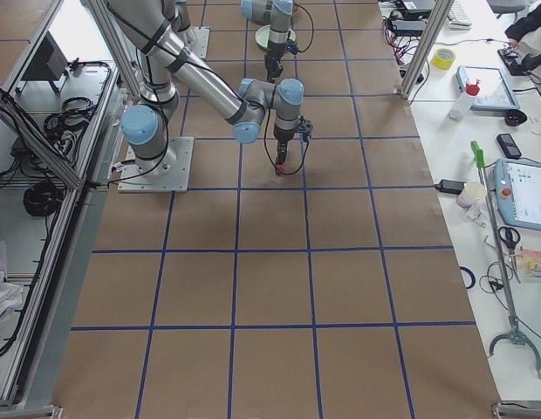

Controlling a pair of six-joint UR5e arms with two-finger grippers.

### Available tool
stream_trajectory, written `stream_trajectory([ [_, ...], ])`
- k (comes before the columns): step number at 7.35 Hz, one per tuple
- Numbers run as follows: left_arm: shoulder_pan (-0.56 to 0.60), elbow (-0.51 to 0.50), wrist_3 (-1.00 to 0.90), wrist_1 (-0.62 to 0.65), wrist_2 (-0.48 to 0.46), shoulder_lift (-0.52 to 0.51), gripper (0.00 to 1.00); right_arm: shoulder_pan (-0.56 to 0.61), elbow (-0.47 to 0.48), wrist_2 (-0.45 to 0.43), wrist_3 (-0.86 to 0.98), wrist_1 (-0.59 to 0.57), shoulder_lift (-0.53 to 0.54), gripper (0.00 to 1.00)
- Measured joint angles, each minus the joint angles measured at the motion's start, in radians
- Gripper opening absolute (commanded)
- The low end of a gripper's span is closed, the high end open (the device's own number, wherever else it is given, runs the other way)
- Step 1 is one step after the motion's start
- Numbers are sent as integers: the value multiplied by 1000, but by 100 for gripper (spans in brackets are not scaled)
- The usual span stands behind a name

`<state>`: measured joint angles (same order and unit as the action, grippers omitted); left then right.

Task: Collect all strawberries into plate
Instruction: 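Grasp the middle strawberry with the left gripper while the right grasps one of the pair, then place the strawberry on the plate with the left gripper while the right carries another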

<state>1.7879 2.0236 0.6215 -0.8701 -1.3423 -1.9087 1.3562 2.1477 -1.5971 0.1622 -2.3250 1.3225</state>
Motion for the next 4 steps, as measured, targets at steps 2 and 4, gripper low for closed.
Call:
stream_trajectory([
  [2, -12, -72, -22, -57, -59, 26, 0, 0, 1, 1, 1, 2, 0, 54],
  [4, -62, -177, -143, -217, -185, 50, 0, 0, -4, -8, 5, 4, 0, 32],
])
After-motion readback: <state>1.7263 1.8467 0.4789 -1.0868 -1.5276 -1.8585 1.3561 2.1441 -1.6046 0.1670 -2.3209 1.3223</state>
